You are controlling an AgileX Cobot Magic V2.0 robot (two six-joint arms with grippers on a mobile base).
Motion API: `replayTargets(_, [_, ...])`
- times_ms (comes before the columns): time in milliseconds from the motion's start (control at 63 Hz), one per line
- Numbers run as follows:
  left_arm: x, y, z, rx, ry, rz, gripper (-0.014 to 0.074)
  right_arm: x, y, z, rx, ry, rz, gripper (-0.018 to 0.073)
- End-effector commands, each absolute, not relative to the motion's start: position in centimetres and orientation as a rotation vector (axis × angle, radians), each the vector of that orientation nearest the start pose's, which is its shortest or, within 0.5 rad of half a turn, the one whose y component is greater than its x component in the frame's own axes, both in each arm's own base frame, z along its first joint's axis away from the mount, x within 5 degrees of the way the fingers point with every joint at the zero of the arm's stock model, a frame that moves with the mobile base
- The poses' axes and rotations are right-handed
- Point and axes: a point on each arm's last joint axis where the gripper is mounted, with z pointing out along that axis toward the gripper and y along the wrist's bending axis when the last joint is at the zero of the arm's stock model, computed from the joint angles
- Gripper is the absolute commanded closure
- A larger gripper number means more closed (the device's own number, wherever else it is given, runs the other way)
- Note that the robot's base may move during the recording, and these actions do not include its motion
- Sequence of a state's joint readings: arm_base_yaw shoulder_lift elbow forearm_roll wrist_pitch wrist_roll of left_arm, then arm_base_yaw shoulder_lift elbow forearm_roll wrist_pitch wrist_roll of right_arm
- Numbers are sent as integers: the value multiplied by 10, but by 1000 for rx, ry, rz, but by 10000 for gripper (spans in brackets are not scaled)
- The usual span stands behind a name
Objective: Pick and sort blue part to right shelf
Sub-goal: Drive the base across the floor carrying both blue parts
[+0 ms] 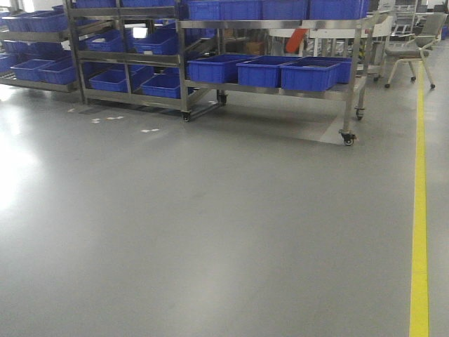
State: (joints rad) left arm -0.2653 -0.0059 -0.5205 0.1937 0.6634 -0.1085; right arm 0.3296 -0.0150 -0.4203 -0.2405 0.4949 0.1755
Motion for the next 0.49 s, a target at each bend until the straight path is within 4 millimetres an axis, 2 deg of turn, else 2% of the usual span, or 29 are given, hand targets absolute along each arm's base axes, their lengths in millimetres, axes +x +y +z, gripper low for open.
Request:
replayTargets(0, [-4,11,335,153,1470,-104,283,9,-7,323,-191,1383,139,344])
replayTargets(476, [-4,11,335,153,1471,-106,283,9,-7,323,-191,1383,139,344])
